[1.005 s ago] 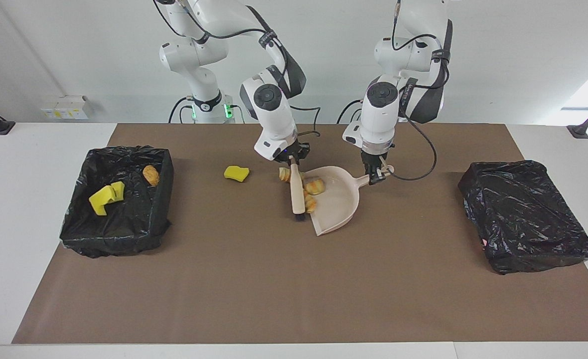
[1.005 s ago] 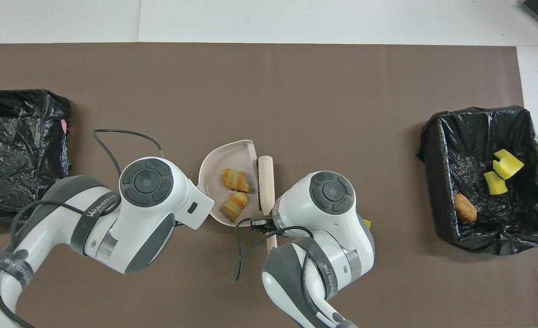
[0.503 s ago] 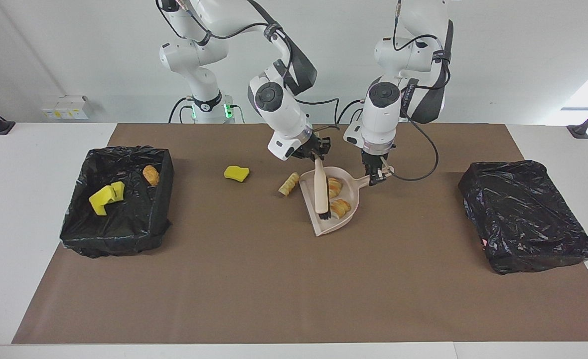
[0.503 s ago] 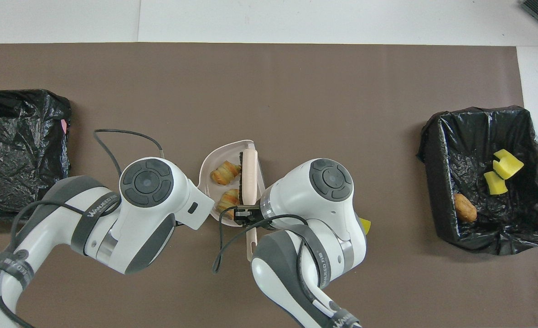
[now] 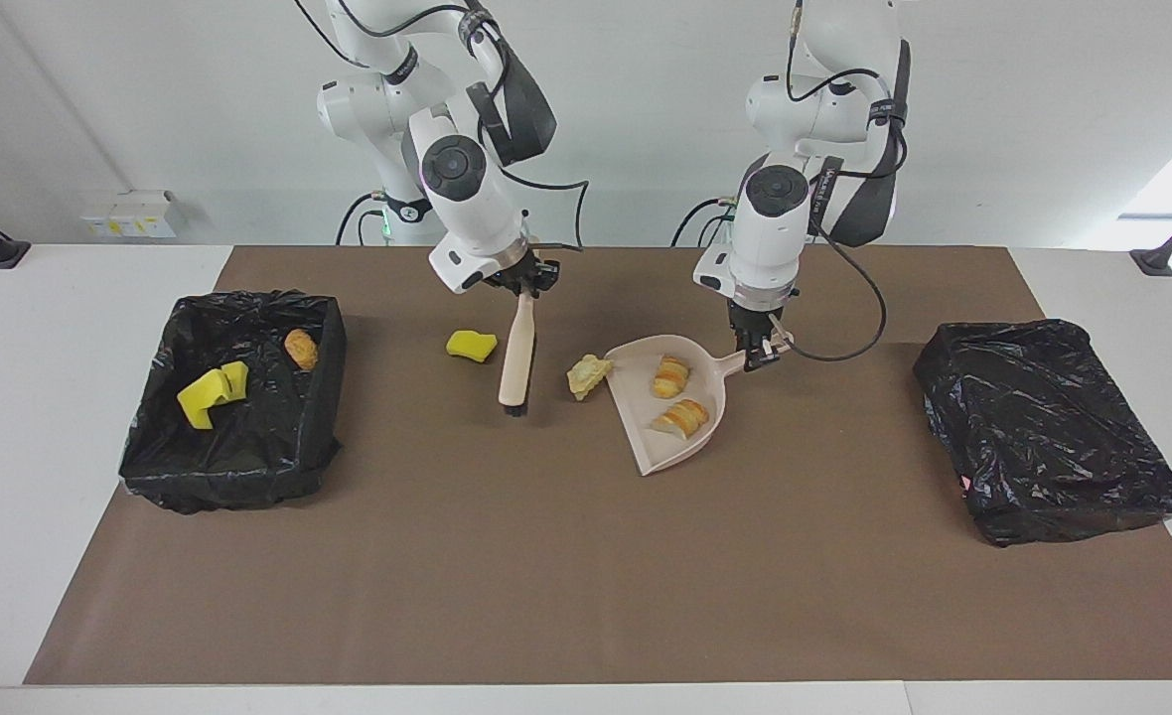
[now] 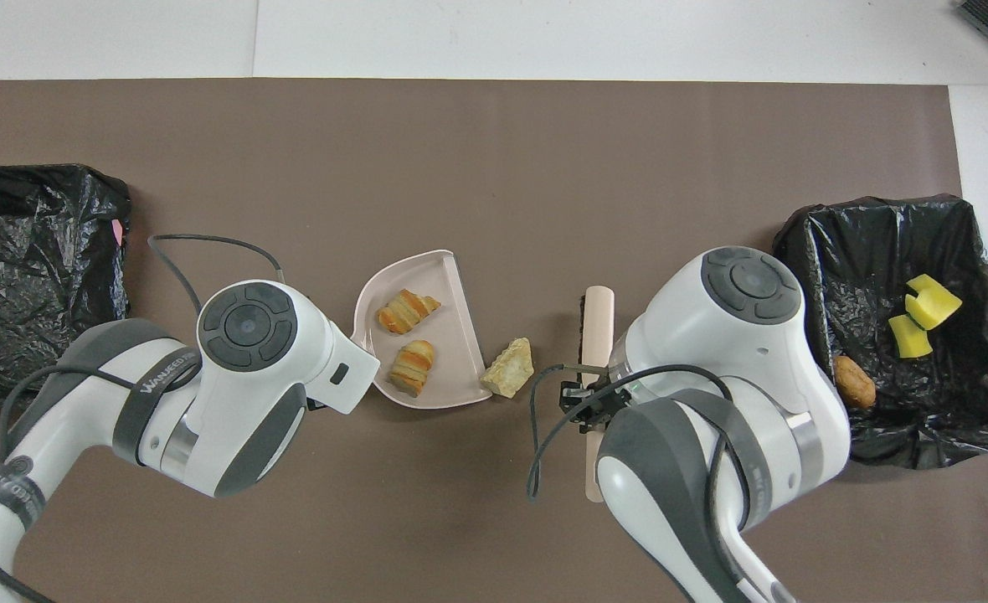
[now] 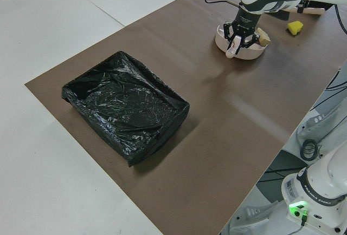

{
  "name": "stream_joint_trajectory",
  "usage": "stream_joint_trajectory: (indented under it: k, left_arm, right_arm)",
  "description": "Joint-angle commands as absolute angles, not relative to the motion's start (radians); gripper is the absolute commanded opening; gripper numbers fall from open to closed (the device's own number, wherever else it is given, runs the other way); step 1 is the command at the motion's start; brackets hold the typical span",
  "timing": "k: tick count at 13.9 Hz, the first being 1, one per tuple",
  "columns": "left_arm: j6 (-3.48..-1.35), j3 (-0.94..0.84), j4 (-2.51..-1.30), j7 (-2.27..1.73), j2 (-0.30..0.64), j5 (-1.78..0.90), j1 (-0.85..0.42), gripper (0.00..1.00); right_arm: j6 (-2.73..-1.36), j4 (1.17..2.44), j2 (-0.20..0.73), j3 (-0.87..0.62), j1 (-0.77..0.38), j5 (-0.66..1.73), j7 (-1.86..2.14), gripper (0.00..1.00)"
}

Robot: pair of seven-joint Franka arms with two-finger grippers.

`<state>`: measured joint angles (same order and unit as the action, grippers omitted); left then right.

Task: Sweep and dump trash in bin
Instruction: 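Move the brush behind the yellow sponge with the right gripper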

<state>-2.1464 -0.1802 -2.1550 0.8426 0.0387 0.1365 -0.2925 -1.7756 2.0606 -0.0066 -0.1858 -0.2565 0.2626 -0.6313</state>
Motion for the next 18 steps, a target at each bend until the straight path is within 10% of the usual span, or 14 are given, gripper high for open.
stream_joint_trajectory:
  k: [1, 10, 18]
  left_arm:
    - [-2.138, -0.181, -2.183, 0.854, 0.005, 0.124, -0.285, 0.0]
    - [-2.141, -0.181, -2.183, 0.853, 0.006, 0.124, -0.285, 0.0]
    - [-2.141, -0.183, -2.183, 0.85, 0.005, 0.124, -0.285, 0.0]
  right_arm:
    - [-1.709, 2.143, -0.089, -0.199, -0.261, 0.238, -0.854, 0.0]
    - [-1.822, 2.632, -0.451, -0.207, -0.313, 0.144, -0.982, 0.0]
    - [-2.091, 2.507, -0.203, -0.209, -0.448, 0.15, -0.939, 0.0]
